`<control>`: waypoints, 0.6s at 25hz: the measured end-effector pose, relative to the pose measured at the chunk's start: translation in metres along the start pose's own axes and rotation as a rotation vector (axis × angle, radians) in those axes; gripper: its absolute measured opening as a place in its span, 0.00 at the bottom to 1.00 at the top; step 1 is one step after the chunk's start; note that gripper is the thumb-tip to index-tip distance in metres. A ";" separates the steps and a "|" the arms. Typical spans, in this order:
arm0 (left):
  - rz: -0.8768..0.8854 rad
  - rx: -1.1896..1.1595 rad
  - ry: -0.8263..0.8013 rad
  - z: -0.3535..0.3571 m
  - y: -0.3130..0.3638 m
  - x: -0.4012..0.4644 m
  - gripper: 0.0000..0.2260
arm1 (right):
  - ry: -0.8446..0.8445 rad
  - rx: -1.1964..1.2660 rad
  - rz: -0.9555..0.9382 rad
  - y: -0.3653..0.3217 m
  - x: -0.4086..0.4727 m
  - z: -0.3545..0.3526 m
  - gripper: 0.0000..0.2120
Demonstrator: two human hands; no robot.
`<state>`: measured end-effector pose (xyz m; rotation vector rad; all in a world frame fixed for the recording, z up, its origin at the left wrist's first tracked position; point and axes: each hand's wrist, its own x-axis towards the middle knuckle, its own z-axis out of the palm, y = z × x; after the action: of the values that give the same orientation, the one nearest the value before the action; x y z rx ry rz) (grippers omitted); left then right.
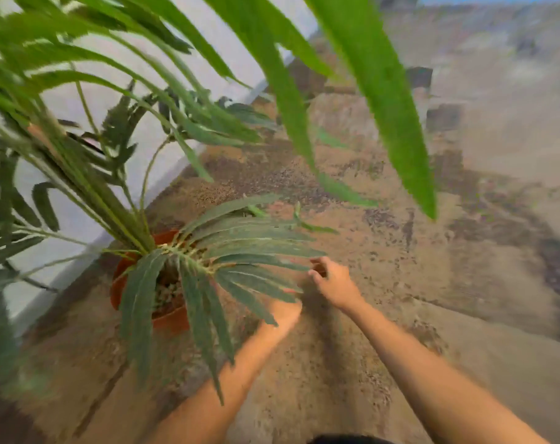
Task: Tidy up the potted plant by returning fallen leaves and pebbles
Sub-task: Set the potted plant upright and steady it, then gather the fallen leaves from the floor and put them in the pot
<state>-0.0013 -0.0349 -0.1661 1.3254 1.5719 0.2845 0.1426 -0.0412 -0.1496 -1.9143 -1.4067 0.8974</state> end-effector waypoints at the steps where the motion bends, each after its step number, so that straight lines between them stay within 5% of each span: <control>1: 0.067 0.082 0.050 0.004 0.006 0.004 0.23 | 0.010 -0.082 0.020 0.015 0.002 -0.005 0.16; 7: 0.372 0.758 0.263 0.014 0.041 0.062 0.21 | 0.117 -0.456 -0.003 0.109 -0.001 -0.061 0.17; 15: 0.320 0.977 0.246 0.004 0.049 0.128 0.27 | 0.217 -0.565 0.252 0.185 0.018 -0.118 0.25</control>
<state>0.0469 0.0892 -0.2011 2.3742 1.7685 -0.1790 0.3447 -0.0806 -0.2280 -2.5648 -1.4042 0.3928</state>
